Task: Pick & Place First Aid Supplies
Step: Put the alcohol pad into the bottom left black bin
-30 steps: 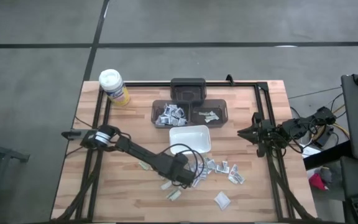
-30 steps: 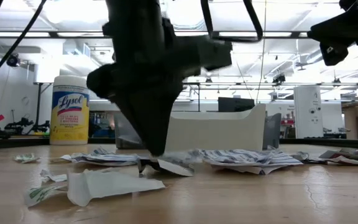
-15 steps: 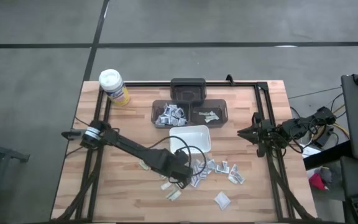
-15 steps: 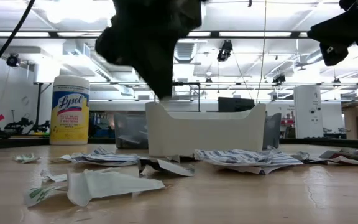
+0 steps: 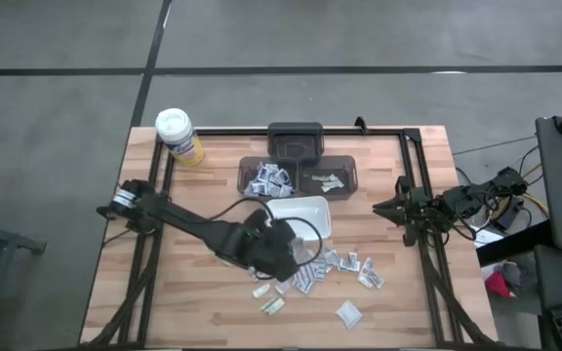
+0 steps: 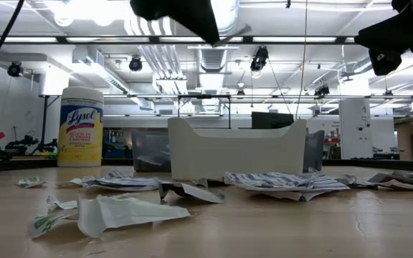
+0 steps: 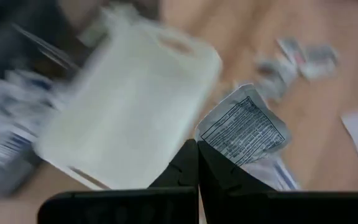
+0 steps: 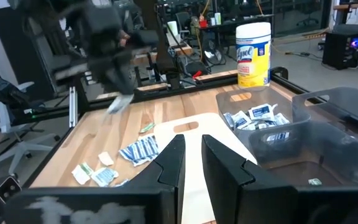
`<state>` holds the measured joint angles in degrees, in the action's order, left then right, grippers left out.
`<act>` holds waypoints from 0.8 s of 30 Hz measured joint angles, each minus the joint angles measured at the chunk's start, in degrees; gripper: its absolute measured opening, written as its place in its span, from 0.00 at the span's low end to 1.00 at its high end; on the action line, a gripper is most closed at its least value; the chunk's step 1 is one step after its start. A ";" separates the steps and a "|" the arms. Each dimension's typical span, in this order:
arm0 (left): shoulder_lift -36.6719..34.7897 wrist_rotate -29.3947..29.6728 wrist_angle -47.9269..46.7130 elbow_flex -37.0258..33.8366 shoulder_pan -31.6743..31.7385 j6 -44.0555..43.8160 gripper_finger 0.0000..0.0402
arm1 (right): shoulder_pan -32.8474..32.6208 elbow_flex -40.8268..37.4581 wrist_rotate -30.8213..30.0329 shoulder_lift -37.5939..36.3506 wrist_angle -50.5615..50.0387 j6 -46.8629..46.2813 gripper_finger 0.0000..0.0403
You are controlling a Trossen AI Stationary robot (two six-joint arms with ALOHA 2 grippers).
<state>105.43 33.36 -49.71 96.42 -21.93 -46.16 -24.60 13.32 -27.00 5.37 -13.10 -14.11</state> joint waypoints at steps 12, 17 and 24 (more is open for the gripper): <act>-3.37 25.06 -0.32 -0.04 3.34 -3.44 0.00 | 0.01 0.00 -0.02 -0.02 0.17 1.07 0.13; -3.45 23.88 -2.22 -0.04 8.66 -3.50 0.00 | 0.00 0.00 -0.02 0.00 0.20 0.79 0.13; -3.48 14.69 -8.91 -0.07 18.70 -2.81 0.00 | 0.00 0.00 -0.02 -0.02 0.50 0.61 0.13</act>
<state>101.95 48.05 -58.62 96.36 -3.23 -48.97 -24.60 13.32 -27.03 5.34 -12.60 -13.50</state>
